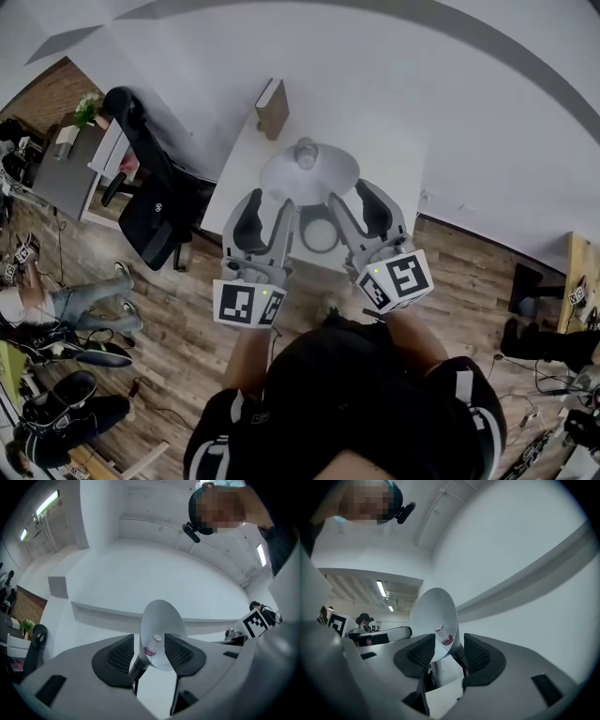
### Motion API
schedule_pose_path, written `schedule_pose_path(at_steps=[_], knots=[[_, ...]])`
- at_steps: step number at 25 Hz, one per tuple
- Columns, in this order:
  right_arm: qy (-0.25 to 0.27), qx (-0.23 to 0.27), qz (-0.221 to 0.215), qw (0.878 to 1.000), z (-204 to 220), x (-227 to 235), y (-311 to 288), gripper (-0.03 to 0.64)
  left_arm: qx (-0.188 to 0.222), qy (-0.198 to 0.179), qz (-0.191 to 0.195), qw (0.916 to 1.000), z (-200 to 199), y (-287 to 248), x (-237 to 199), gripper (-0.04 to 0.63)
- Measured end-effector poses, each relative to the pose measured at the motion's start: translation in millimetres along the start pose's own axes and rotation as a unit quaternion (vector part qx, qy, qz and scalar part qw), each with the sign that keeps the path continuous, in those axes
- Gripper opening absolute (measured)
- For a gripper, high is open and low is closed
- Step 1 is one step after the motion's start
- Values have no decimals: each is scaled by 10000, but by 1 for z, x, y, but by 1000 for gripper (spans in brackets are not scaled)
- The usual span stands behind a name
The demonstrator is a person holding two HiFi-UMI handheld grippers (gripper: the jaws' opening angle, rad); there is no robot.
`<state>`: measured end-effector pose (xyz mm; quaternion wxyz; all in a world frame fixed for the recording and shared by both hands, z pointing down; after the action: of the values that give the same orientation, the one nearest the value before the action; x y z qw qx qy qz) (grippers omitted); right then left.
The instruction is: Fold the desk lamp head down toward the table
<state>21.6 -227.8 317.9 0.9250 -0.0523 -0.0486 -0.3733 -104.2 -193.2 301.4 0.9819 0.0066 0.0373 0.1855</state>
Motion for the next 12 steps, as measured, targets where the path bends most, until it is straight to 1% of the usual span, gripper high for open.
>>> schedule_pose_path(at_steps=[7,11,12], knots=[[62,-146,-93,9998,5,12,-18,189,-142,43,-60,9999,7,-19,-8,190],[111,-129,-219,9996,5,11,-20,176,-79,107,-170,9998,9,-21,-13,89],[124,-119,-243,9996,4,11,-21,175,-75,96,-171,9998,9,-22,-12,87]])
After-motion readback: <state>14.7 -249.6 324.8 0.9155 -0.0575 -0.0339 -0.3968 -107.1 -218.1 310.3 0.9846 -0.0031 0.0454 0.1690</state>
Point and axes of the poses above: the fingertips, and each gripper's own axes: y backward along the fingers, x to its right, z out of its underside, the point moved 2 cm from there along y, backward along the fingers, and after that the axes turned 13 degrees about -x, right-handed, at the moved point
